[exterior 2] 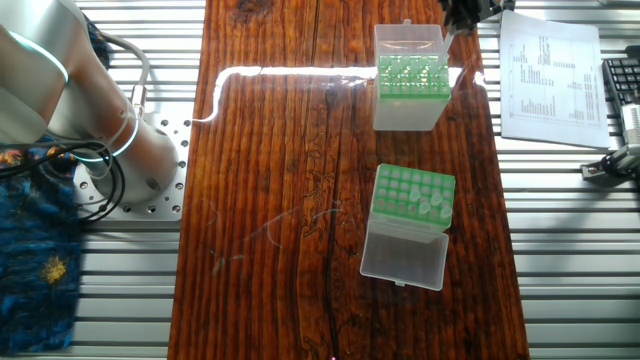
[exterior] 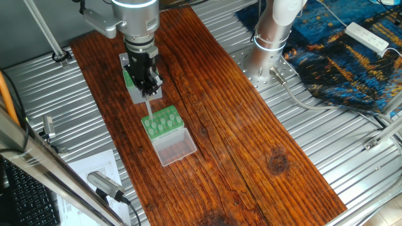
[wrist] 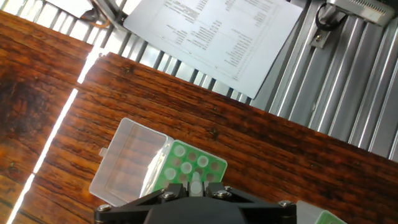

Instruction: Transfer all large pipette tips from one holder to another

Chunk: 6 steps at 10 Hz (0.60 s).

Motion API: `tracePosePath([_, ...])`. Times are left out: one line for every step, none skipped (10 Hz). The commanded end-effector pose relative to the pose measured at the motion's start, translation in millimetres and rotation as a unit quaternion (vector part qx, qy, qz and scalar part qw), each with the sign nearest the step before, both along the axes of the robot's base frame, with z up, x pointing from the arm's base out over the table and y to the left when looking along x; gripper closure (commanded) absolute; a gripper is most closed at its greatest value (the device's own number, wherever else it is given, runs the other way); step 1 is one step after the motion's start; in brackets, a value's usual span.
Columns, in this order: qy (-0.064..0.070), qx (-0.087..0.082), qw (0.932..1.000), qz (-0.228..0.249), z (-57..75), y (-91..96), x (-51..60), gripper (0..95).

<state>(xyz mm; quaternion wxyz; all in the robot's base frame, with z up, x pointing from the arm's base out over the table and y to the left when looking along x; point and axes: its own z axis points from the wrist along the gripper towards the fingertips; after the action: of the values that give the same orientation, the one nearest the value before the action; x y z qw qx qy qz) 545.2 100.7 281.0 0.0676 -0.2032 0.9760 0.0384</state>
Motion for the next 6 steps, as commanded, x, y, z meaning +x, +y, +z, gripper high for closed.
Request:
tracePosePath([0.006, 0.001, 0.9999, 0.008, 0.9, 0.8, 0.0, 95.0])
tracePosePath([0.007, 0.001, 0.9999, 0.011, 0.8, 0.4, -0.8, 95.0])
tracePosePath([0.007, 0.002, 0.9999, 0.011, 0.8, 0.4, -0.9, 95.0])
tracePosePath([0.009, 0.002, 0.9999, 0.010, 0.7, 0.2, -1.2, 95.0])
tracePosePath([0.013, 0.002, 0.9999, 0.010, 0.3, -0.4, -1.6, 95.0])
tracePosePath([0.021, 0.002, 0.9997, 0.010, 0.0, -0.8, -1.9, 95.0])
